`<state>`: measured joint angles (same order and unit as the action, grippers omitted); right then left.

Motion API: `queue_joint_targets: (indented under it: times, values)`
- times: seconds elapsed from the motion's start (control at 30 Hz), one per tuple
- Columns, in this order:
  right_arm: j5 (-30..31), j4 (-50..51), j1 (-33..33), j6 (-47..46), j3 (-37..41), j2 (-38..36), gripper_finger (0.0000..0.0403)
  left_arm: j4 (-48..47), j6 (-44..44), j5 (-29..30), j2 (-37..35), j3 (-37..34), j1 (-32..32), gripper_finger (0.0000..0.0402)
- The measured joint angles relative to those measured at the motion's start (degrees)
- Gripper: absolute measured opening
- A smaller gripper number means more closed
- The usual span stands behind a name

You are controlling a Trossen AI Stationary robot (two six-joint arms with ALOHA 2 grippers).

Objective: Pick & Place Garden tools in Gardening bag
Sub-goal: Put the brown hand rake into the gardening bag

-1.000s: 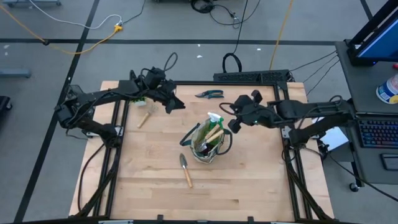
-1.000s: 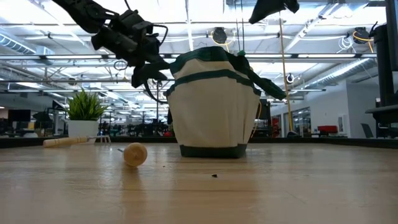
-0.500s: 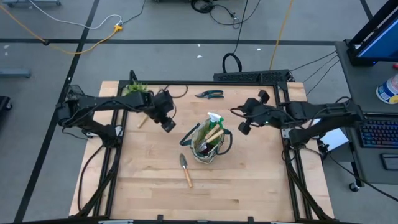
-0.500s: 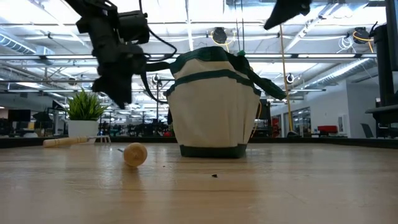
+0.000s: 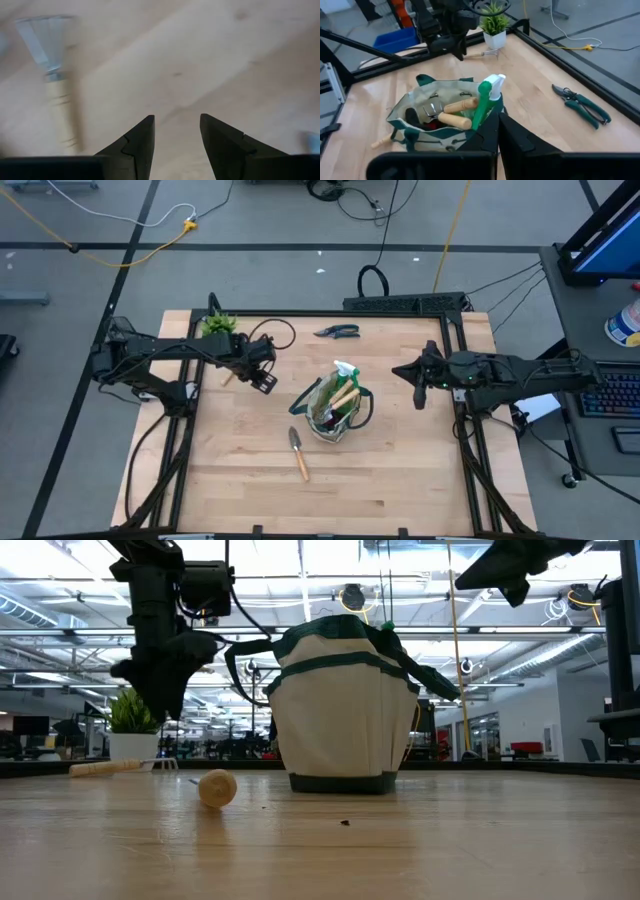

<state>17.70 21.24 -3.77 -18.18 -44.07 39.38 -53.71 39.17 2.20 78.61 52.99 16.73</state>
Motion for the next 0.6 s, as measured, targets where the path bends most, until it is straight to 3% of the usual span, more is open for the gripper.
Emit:
queue_joint_targets:
  times: [0.3,0.6]
  values:
    - [-0.01,-0.09,0.0,-1.68,2.53,-2.91,0.0,-10.35,6.92,7.17,0.0,0.0,1.51,0.0161]
    - [-0.01,-0.07,0.0,-1.67,2.53,-2.91,0.0,-12.62,5.74,11.41,-0.02,-1.47,3.48,0.0161]
